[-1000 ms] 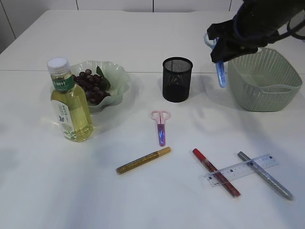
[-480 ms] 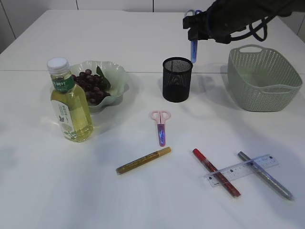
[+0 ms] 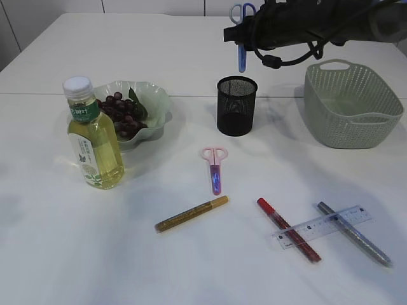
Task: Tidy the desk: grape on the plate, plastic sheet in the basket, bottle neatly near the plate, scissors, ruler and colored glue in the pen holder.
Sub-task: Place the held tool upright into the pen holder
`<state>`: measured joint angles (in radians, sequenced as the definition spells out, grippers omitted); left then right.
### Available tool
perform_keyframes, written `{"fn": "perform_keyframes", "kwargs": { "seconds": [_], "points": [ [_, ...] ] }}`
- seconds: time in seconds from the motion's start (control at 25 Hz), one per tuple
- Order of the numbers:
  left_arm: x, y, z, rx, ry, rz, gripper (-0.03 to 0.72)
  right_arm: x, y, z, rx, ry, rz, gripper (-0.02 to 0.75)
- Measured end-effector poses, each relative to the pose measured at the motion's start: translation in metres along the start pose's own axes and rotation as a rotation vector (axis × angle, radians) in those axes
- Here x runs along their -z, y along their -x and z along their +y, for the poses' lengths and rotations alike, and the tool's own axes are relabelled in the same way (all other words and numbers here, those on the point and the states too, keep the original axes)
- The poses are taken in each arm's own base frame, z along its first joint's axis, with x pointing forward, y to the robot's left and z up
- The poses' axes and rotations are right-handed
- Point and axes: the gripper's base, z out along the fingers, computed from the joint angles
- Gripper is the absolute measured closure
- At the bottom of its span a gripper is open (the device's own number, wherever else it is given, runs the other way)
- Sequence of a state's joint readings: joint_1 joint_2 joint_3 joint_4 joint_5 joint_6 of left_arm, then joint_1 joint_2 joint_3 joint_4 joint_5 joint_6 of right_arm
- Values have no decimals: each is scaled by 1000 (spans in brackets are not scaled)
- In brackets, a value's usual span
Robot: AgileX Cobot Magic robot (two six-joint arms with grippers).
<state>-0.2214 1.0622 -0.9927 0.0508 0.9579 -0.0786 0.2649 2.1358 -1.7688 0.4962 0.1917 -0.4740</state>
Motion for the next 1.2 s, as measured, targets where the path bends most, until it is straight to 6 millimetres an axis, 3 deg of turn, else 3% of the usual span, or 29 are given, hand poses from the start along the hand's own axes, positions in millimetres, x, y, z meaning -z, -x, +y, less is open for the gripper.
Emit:
{"fn": "perform_keyframes", "kwargs": {
  "seconds": [0.2, 0.48, 1.2],
  "points": [
    [0, 0, 0, -4, 5, 0, 253, -8, -5, -3, 4, -26, -26, 533],
    [0, 0, 1, -5, 7, -1, 253, -28, -29, -6, -7, -37, 13, 533],
    [0, 0, 1, -6, 8, -1, 253, -38, -40, 11, 21, -14, 22, 533]
  ]
}}
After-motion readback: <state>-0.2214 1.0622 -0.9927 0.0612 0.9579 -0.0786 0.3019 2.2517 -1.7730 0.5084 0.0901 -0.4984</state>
